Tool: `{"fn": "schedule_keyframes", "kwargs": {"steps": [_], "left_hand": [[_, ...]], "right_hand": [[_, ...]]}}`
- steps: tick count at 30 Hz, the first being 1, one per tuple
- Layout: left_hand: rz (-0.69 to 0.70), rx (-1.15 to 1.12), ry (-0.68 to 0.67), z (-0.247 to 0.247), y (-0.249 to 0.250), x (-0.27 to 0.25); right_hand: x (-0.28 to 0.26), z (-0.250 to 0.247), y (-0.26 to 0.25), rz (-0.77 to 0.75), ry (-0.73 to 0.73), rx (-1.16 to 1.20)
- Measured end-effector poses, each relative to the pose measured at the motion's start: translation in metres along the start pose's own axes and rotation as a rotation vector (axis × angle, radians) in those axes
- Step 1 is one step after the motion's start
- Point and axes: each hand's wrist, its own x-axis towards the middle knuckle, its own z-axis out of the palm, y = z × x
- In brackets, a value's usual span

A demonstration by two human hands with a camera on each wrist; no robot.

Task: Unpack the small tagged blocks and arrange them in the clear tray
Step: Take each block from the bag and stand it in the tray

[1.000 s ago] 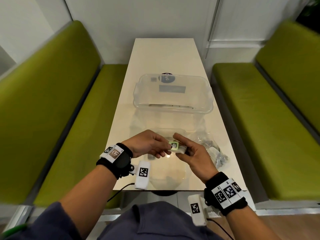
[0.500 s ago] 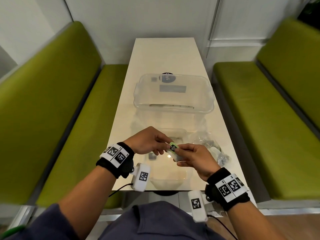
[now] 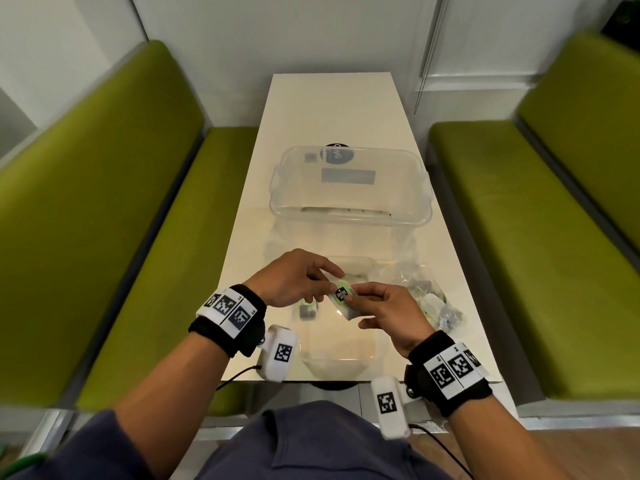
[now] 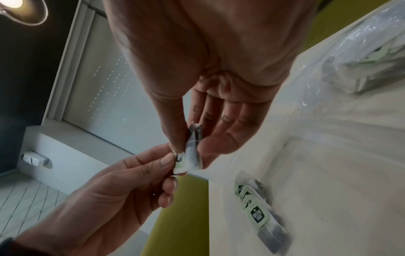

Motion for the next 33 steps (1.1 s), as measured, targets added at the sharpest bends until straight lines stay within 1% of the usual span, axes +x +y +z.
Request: {"fn": "schedule_keyframes", "kwargs": {"steps": [3, 6, 9, 12, 16, 20, 23, 26, 30, 33], "left_hand": [[-0.016, 0.026, -0.04, -0.003, -0.003, 0.001], [-0.053, 0.084, 0.0, -0.006, -0.005, 0.004], [-0.096, 0.231, 0.045, -0.008, -0.011, 0.009], [-0.138, 0.414, 0.044, -0.01, -0.021, 0.015], [-0.16, 0.639, 0.001, -0.006, -0.033, 0.025], [-0.191, 0.755, -0.07, 0.003, -0.043, 0.036], [-0.203, 0.821, -0.118, 0.011, -0.049, 0.044], [-0.215, 0.904, -0.124, 0.017, -0.051, 0.049], [-0.222, 0.969, -0.114, 0.019, -0.054, 0.053], [-0.224, 0.987, -0.116, 0.02, -0.057, 0.055]], "right_hand": [[0.003, 0.003, 0.001, -0.023, 0.011, -0.079], [0.007, 0.006, 0.003, -0.006, 0.006, -0.127], [0.009, 0.002, 0.009, 0.034, 0.002, -0.195], [0.011, -0.01, 0.017, 0.028, 0.071, -0.306], [0.015, -0.029, 0.024, -0.016, 0.165, -0.529], [0.018, -0.038, 0.026, 0.008, 0.222, -0.742], [0.018, -0.037, 0.03, 0.059, 0.201, -0.838], [0.019, -0.036, 0.034, 0.098, 0.162, -0.924], [0.019, -0.037, 0.039, 0.118, 0.145, -0.964], [0.02, -0.039, 0.04, 0.112, 0.149, -0.942]]}}
